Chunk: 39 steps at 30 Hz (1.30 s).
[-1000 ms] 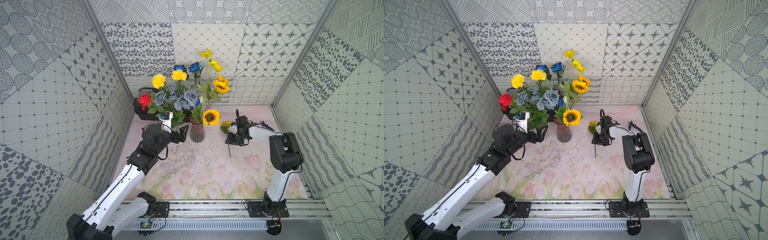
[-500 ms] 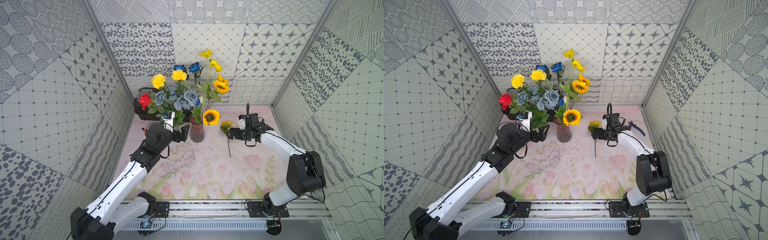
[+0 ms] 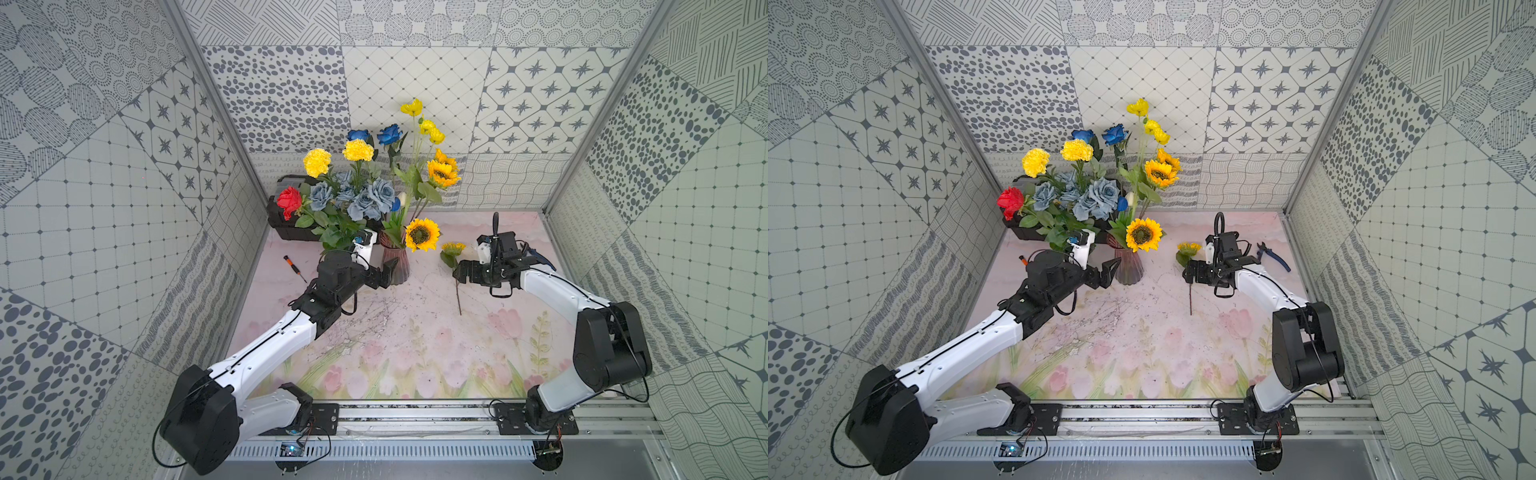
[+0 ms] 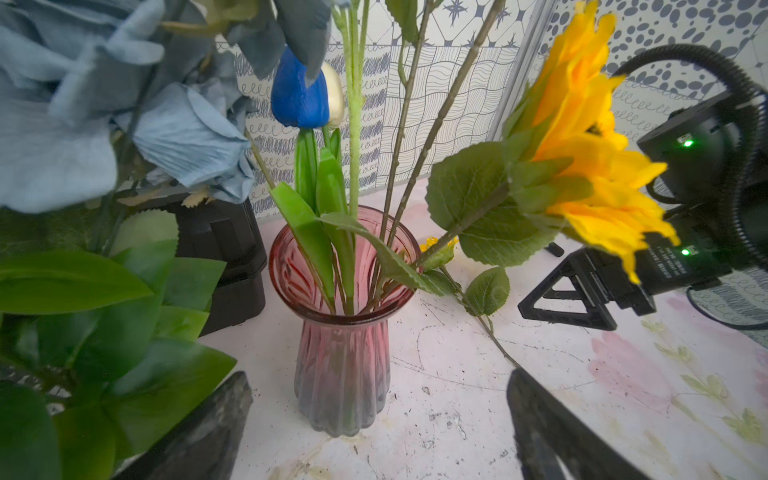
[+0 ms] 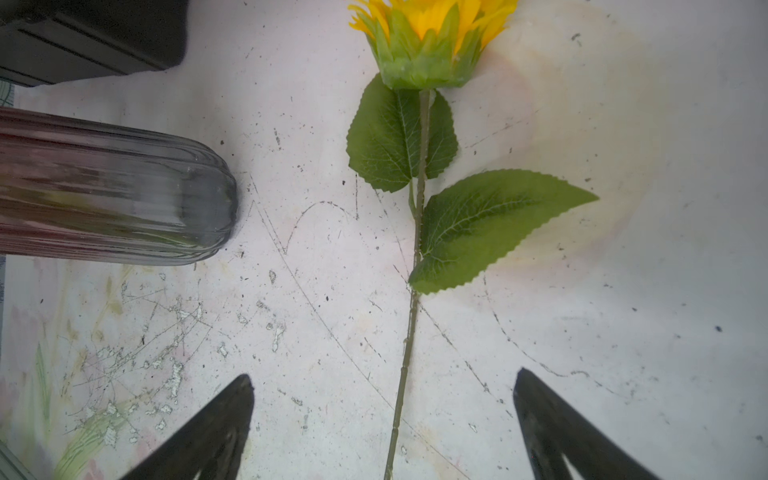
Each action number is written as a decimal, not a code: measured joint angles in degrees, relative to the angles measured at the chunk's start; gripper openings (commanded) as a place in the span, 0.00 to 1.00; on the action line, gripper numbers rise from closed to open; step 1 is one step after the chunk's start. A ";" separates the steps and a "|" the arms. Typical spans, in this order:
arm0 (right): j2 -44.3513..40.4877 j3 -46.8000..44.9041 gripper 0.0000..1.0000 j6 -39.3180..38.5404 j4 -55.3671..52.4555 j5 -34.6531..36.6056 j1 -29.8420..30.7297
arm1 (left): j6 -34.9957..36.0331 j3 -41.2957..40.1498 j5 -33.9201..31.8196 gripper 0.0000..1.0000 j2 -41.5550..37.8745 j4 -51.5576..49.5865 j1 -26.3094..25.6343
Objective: Pick out yellow flowers from the vase
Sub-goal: Pick up the flower from the vase.
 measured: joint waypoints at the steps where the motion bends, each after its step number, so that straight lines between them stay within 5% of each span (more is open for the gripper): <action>1: -0.02 -0.02 0.98 0.13 0.02 -0.13 -0.07 | 0.24 0.04 0.15 0.96 0.83 0.92 -0.17; 22: -1.05 -1.27 0.98 0.57 0.35 -3.28 -1.44 | 4.98 3.87 0.94 0.94 16.70 20.65 -1.75; 39: -0.94 -1.27 0.98 0.59 0.22 -5.03 -2.03 | 6.58 7.52 0.57 0.51 25.42 32.76 -2.29</action>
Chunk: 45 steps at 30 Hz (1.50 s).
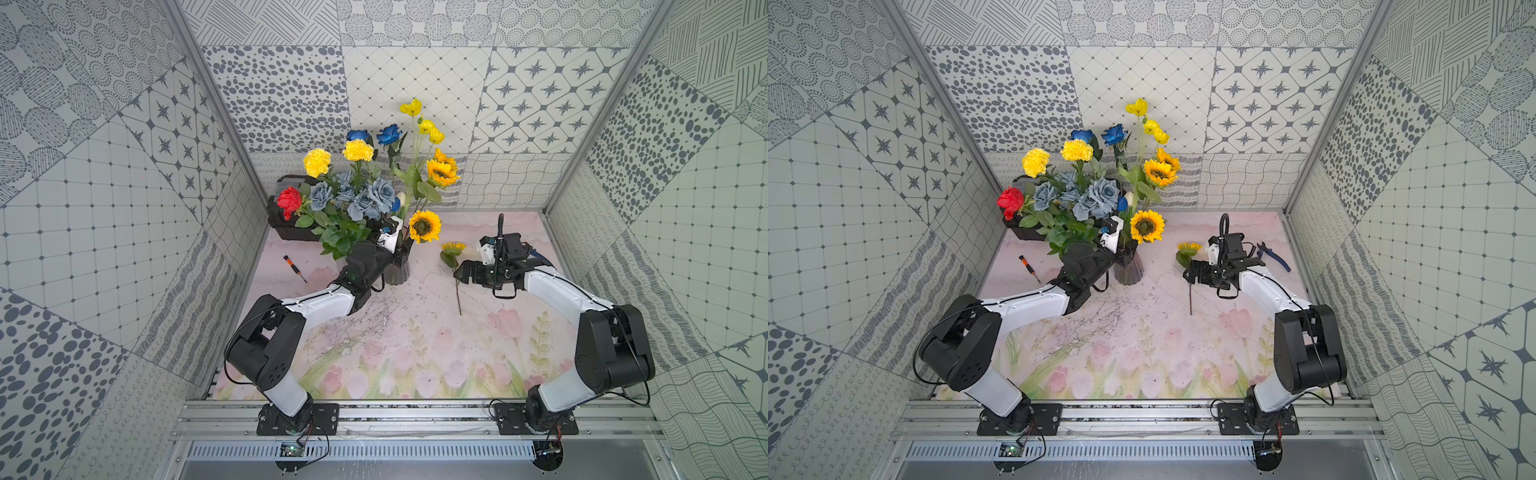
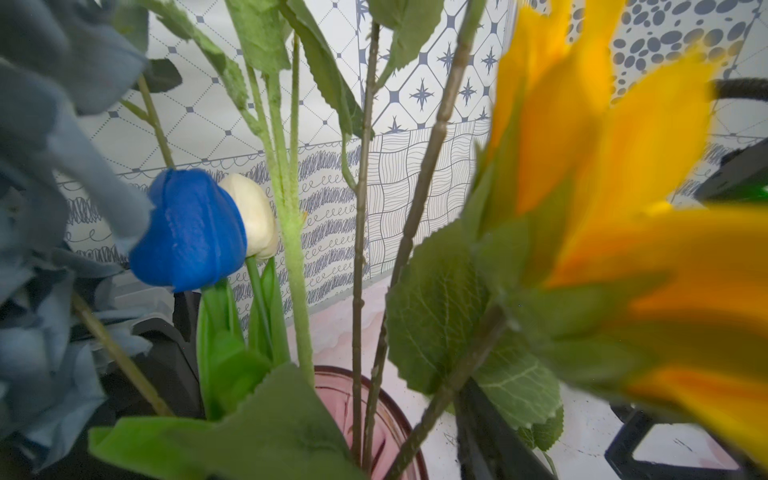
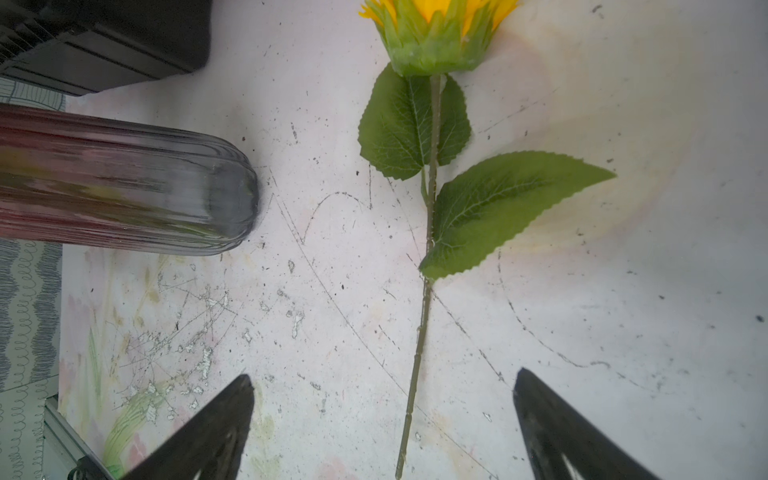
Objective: Pick out yellow flowers from the vase
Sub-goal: Pick up the flower from the vase.
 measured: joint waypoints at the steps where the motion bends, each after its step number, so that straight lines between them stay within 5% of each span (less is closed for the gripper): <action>1: 0.00 0.00 0.98 -0.02 0.00 -0.04 0.00 | 0.07 0.11 0.00 0.49 0.17 0.22 -0.02; 10: 0.04 0.00 0.98 0.00 0.04 -0.39 -0.15 | 0.68 0.33 0.07 0.38 0.68 0.92 -0.02; 29: 0.04 0.00 0.98 0.00 0.00 -0.39 -0.59 | 0.44 1.40 2.10 0.54 2.93 3.85 -0.02; 37: 0.04 0.00 0.98 0.02 -0.02 -0.76 -0.81 | 0.37 2.93 2.56 0.30 4.94 5.46 -0.13; 45: 0.04 0.00 0.98 0.02 -0.31 -0.83 -0.81 | 0.20 4.37 2.60 0.19 6.25 5.73 -0.15</action>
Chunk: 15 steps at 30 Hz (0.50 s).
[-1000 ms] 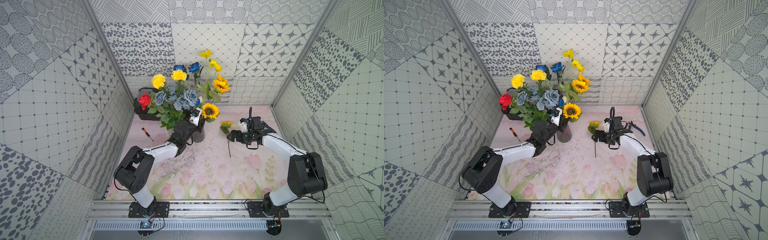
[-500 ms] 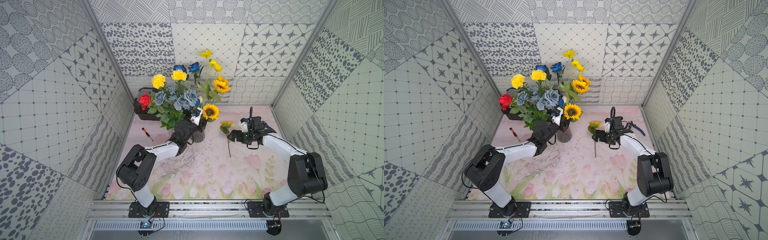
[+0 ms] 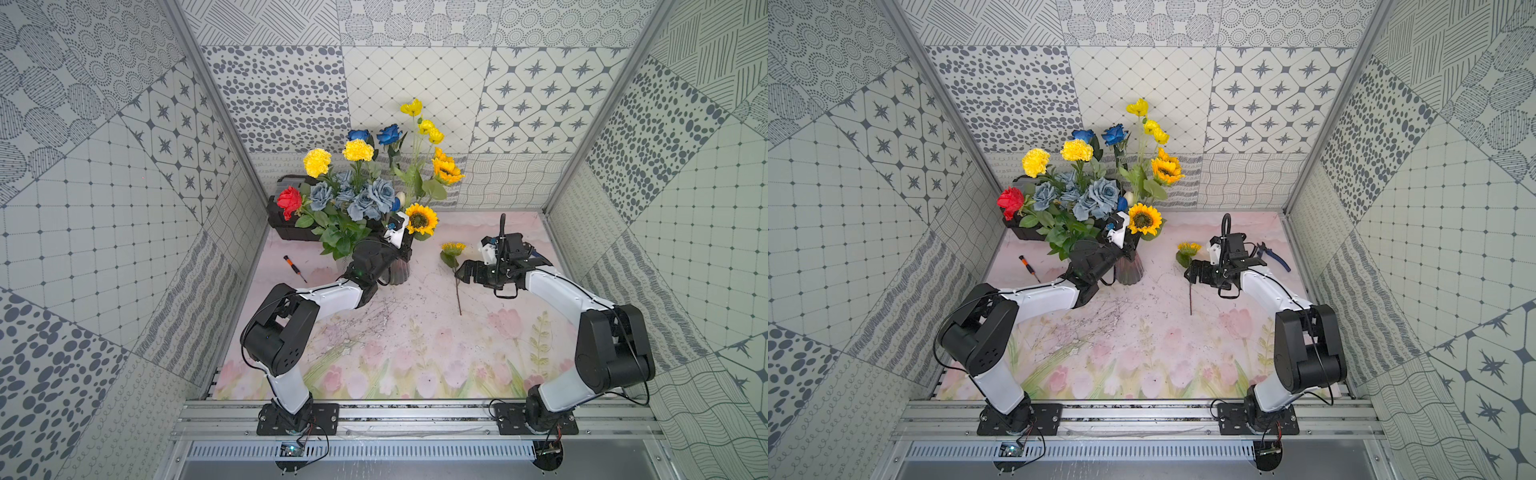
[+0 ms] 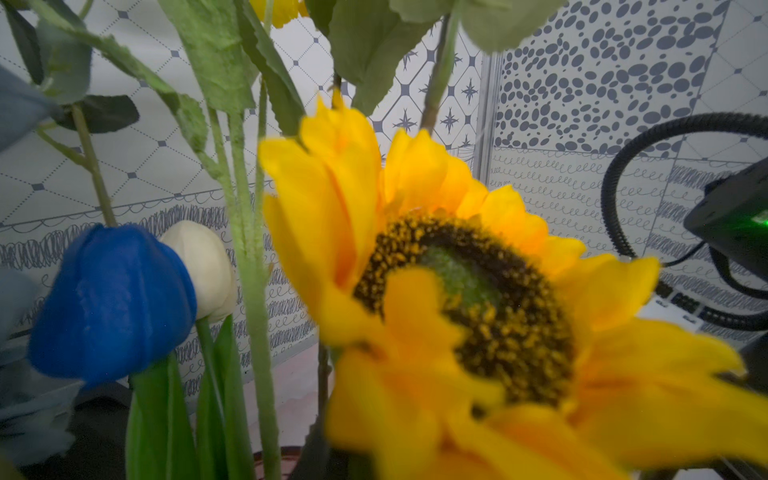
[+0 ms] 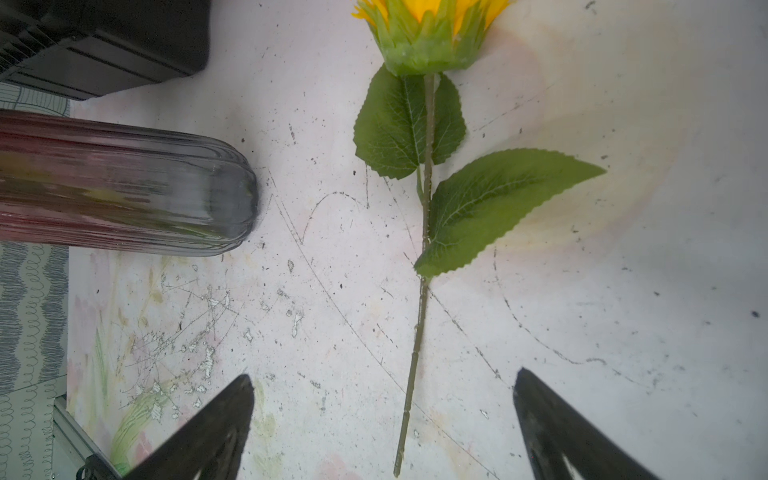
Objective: Pick out yellow flowers from the vase
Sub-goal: Pick up the flower from the vase.
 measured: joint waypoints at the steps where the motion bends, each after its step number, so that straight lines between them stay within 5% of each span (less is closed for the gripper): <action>1: 0.00 0.00 0.98 0.00 0.00 0.00 0.00 | 0.02 0.00 -0.07 0.17 0.00 -0.07 0.00; 15: 0.00 0.00 0.98 0.28 0.04 -0.63 0.00 | 0.26 -0.83 -0.70 0.12 -2.12 -3.06 0.00</action>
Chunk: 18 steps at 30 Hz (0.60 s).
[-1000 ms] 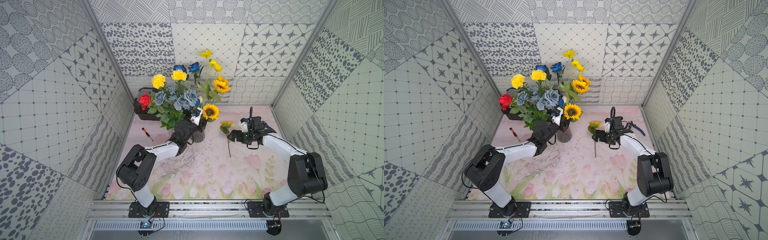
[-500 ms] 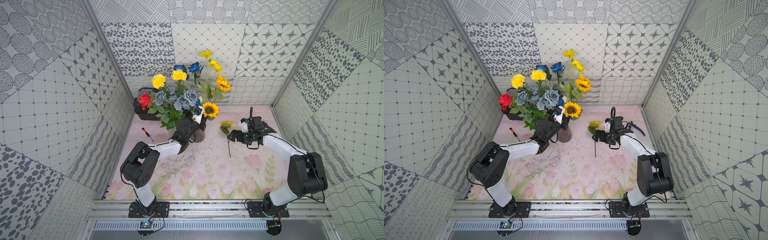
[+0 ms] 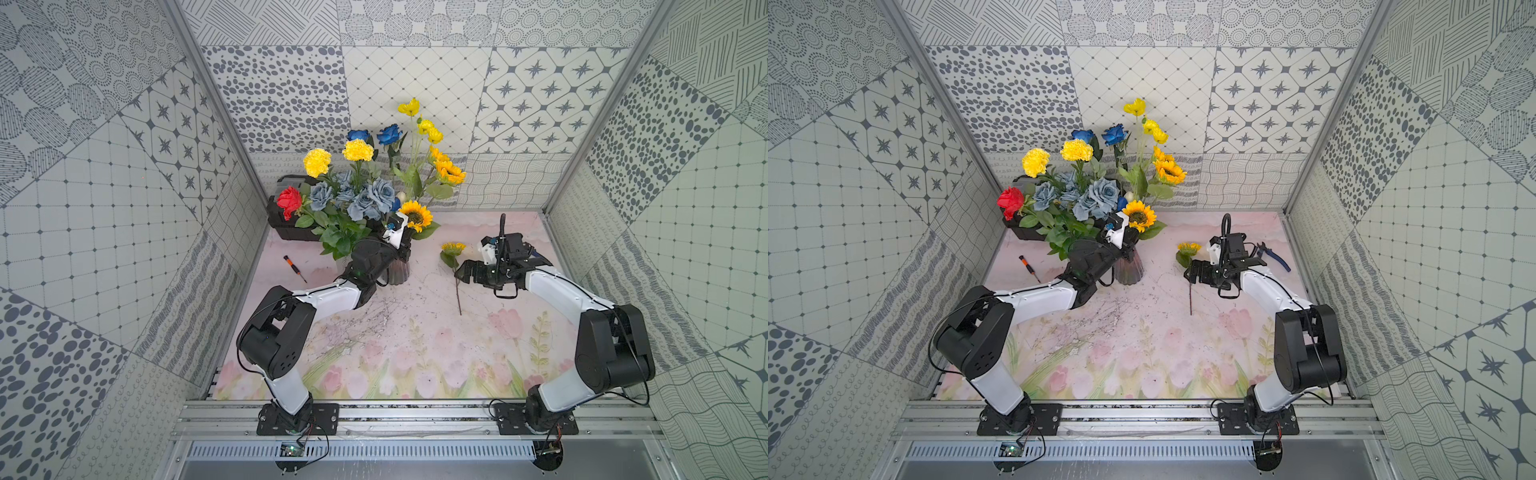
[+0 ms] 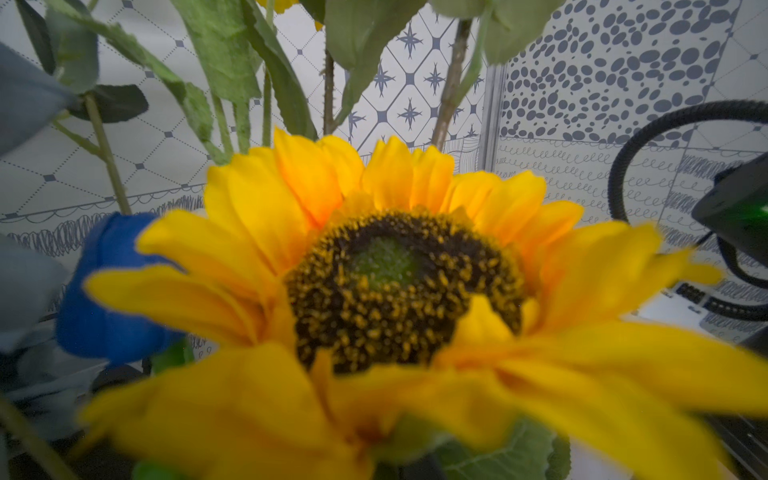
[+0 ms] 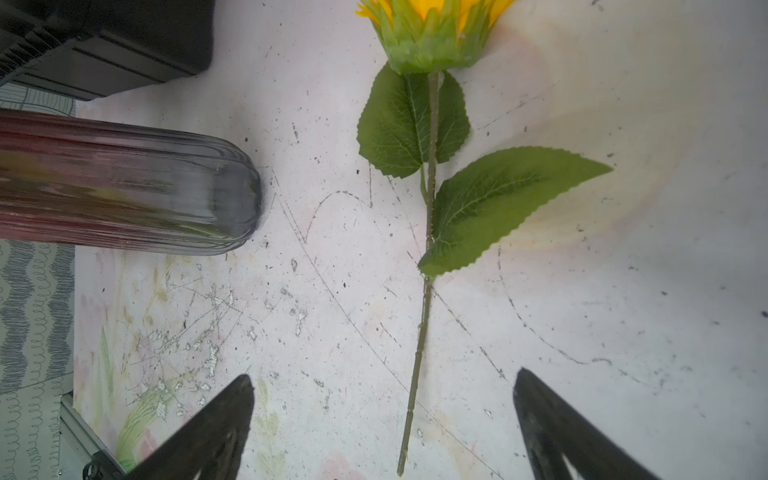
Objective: Pick out yellow flowers from the vase
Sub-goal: Pick up the flower from the vase.
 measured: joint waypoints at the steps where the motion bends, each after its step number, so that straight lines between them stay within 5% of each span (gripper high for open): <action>1: 0.00 0.00 0.98 0.07 0.00 -0.04 0.00 | 0.02 -0.24 -0.07 0.12 -0.50 -0.59 0.00; 18: -0.04 -0.02 0.98 0.98 0.96 -1.09 0.00 | 1.44 -1.53 -1.25 0.12 -14.43 -5.16 -0.02</action>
